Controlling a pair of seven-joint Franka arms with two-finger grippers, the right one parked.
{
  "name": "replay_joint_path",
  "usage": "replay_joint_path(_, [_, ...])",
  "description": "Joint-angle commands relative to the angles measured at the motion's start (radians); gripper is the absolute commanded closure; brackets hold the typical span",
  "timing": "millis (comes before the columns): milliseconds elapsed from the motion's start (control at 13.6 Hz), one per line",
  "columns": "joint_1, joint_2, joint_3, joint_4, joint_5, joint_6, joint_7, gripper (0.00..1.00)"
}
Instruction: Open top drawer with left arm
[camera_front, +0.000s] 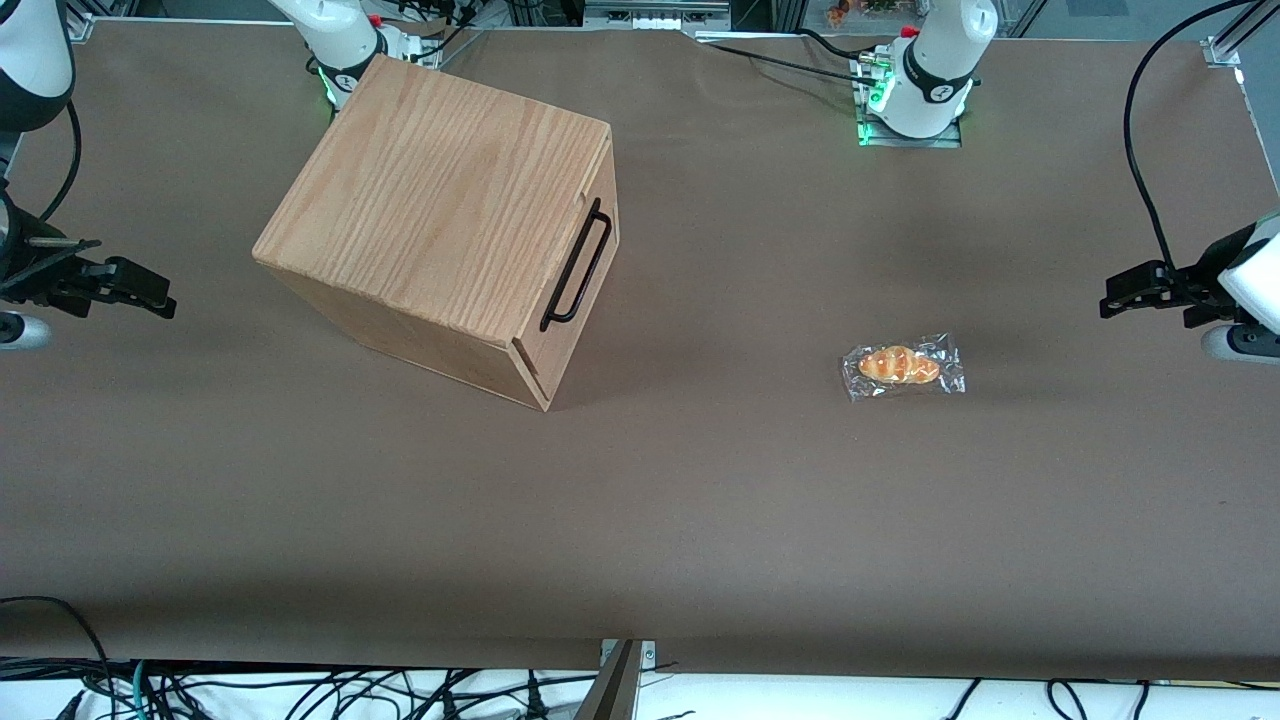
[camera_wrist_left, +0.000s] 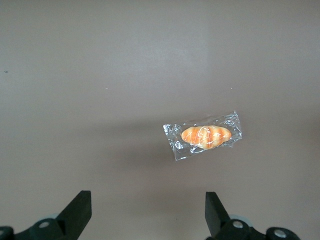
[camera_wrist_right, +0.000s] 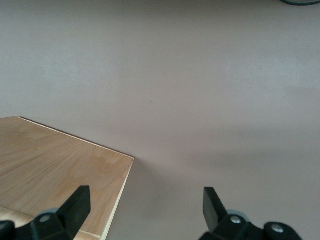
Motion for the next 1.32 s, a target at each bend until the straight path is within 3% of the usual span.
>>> replay_joint_path(0, [0.009,-0.007,-0.007,0.001,0.008,-0.014,0.017,0.00])
replay_joint_path(1247, [0.019,0.002,0.001,0.016,0.008,-0.012,0.023,0.00])
